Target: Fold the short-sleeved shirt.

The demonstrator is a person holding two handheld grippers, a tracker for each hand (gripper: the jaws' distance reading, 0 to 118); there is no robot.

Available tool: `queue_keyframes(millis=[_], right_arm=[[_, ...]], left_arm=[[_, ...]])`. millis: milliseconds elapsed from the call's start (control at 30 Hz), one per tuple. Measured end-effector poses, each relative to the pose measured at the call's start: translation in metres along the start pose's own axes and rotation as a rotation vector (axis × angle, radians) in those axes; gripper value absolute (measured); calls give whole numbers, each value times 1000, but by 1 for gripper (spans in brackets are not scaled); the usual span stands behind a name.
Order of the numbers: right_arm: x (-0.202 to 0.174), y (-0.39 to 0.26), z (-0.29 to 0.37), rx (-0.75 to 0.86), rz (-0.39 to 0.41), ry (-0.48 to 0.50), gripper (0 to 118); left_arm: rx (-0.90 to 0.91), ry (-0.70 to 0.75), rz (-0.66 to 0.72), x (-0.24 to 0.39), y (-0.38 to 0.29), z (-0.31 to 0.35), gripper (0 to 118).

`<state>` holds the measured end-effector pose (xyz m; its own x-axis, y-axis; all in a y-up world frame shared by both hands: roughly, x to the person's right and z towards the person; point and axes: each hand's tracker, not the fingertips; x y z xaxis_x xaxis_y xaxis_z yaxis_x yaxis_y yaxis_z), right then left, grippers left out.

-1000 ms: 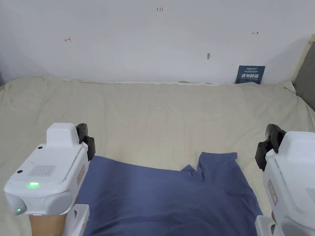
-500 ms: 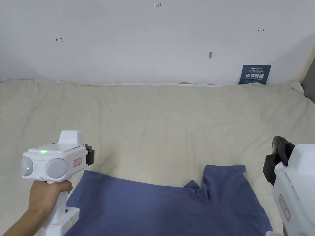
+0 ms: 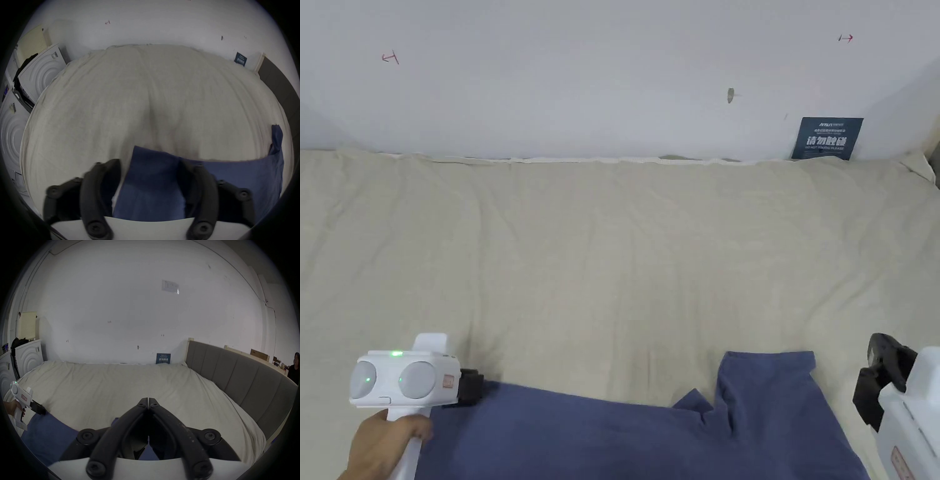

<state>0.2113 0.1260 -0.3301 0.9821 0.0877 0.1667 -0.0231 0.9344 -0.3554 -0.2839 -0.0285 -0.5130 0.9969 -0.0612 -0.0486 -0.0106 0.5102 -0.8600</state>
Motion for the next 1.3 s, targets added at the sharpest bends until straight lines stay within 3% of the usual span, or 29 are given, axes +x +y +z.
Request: queue_keyframes(millis=[100, 133, 167, 200, 233, 400, 433, 467, 533, 633, 700, 733, 800, 867, 1067, 1300], right_arm=[[9, -11, -16, -81, -23, 4, 1], [13, -15, -24, -115, -38, 10, 2], [17, -18, -34, -152, -50, 14, 2], [21, -22, -43, -195, -62, 25, 3], [25, -26, -56, -234, -85, 25, 9], [41, -58, -129, -543, -138, 76, 99], [42, -67, -143, -575, -150, 70, 108], [41, -76, -155, -615, -137, 31, 110], [41, -93, -180, -663, -101, 13, 107], [35, -107, -189, -729, -119, 24, 78], [22, -114, -183, -746, -43, 49, 71], [19, -112, -173, -672, 3, 38, 61], [24, -112, -175, -703, -17, 48, 20], [23, -105, -165, -683, -15, 113, 2], [16, -49, -104, -430, 128, 91, 3], [26, 79, -32, -101, 81, 68, 3]], left_arm=[[38, -13, 7, 12, -5, 9, 50], [58, -38, -7, 15, -5, 12, 36], [68, -55, -27, 17, -5, 14, 11], [66, -65, -33, 19, -6, 16, 3], [70, -37, -41, 22, -6, 19, 3], [189, -85, 13, 14, -10, 59, 3], [202, -98, 13, 12, -11, 69, 3], [219, -106, 8, 10, -13, 82, 3], [249, -109, -14, 9, -16, 98, 3], [279, -114, -36, 8, -19, 116, 3], [285, -112, -38, 9, -20, 122, 3], [285, -110, -36, 8, -20, 121, 3], [287, -109, -31, 9, -23, 125, 3], [292, -103, -20, 10, -25, 132, 3], [352, -95, 29, 3, -31, 168, 3], [551, -78, 95, -18, 4, 245, 3]])
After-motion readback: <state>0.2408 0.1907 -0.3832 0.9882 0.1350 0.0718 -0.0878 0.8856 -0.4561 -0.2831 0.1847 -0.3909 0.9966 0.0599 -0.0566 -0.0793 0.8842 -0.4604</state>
